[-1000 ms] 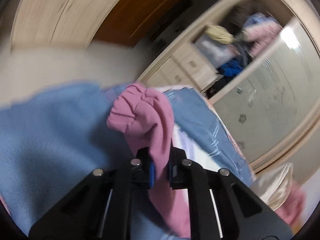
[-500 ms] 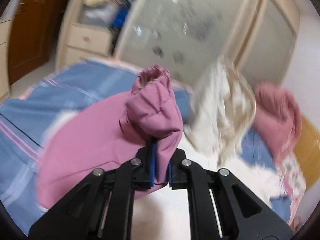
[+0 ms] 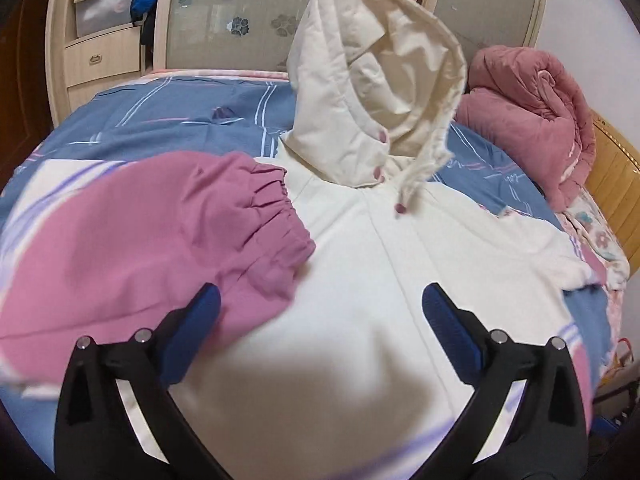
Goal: Fold large clothes
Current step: 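Fold the gripped sleeve across the jacket chest with the left tool, release, then bring the right tool over the folded pink sleeve cuff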
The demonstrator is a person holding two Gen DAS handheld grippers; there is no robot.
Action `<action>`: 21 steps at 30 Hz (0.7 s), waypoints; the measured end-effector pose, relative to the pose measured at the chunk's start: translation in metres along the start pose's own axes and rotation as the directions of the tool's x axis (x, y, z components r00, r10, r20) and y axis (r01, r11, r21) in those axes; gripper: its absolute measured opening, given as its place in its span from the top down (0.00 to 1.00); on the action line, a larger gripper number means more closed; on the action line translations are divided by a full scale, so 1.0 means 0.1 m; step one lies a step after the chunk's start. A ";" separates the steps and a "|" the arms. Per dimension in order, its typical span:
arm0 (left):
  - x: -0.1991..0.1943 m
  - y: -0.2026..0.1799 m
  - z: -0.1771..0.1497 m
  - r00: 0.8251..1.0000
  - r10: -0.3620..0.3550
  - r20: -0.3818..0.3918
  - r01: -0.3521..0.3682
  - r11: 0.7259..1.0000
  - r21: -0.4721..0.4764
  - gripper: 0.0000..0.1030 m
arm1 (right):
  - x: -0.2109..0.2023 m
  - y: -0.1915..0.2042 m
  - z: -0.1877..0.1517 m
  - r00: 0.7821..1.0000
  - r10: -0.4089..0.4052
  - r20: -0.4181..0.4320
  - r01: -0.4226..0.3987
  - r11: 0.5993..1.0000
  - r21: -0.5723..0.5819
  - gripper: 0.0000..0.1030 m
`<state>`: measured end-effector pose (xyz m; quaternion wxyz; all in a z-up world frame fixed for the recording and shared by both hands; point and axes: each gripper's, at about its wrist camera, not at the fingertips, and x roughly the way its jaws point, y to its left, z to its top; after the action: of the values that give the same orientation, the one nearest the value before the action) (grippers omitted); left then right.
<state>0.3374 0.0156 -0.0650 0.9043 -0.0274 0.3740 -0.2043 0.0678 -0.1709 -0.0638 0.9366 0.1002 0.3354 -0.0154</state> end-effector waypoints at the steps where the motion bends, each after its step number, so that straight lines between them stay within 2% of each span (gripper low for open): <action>1: -0.19 -0.01 0.00 1.000 0.007 0.027 -0.007 1.000 -0.007 0.02 | -0.02 -0.01 0.01 1.000 0.001 0.006 -0.001 1.000 0.004 0.01; 3: -0.59 -0.01 -0.06 0.994 0.023 0.110 -0.020 0.999 -0.030 0.02 | -0.06 -0.02 0.03 1.000 0.002 0.020 -0.003 1.000 0.009 0.01; 4: -0.90 0.01 -0.13 0.984 0.056 0.170 -0.046 0.997 -0.064 0.02 | -0.08 -0.03 0.03 1.000 0.001 0.028 -0.001 1.000 0.009 0.01; 6: -1.28 0.04 -0.32 0.964 0.107 0.242 -0.081 0.990 -0.115 0.02 | -0.10 -0.05 0.04 0.999 -0.003 0.036 0.002 1.000 0.008 0.01; 7: -1.50 0.01 -0.52 0.951 0.149 0.271 -0.116 0.984 -0.133 0.02 | -0.10 -0.06 0.04 0.999 -0.004 0.035 0.003 1.000 0.010 0.01; 9: -1.69 -0.08 -0.79 0.939 0.212 0.271 -0.193 0.976 -0.097 0.02 | -0.13 -0.07 0.05 0.999 0.009 0.035 -0.010 1.000 0.018 0.01; 10: -1.78 -0.11 -1.04 0.922 0.276 0.271 -0.267 0.961 -0.068 0.02 | -0.14 -0.07 0.06 0.999 0.013 0.038 -0.013 1.000 0.018 0.01; 12: -1.84 -0.12 -1.37 0.890 0.370 0.265 -0.368 0.928 -0.059 0.02 | -0.17 -0.06 0.04 0.999 0.009 0.048 -0.010 1.000 0.009 0.01; 13: -1.86 -0.12 -1.51 0.884 0.400 0.241 -0.396 0.916 -0.068 0.02 | -0.17 -0.05 0.03 0.999 0.010 0.046 -0.011 1.000 0.004 0.01; 16: -1.94 -0.14 -1.66 0.896 0.374 0.238 -0.360 0.927 -0.102 0.02 | -0.16 -0.03 -0.01 0.999 0.014 0.038 -0.014 1.000 -0.008 0.01; 18: -1.94 -0.21 -1.69 0.893 0.375 0.248 -0.370 0.927 -0.068 0.02 | -0.15 -0.04 -0.02 0.999 0.009 0.040 -0.009 1.000 -0.006 0.01; 21: -1.79 -0.34 -1.69 0.900 0.366 0.235 -0.374 0.927 -0.013 0.02 | -0.10 -0.06 -0.03 0.999 -0.008 0.041 0.008 1.000 0.000 0.01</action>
<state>0.0959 0.0714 -0.0605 0.9645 0.0349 0.2600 -0.0303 0.0576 -0.1763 -0.0604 0.9432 0.0985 0.3165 -0.0211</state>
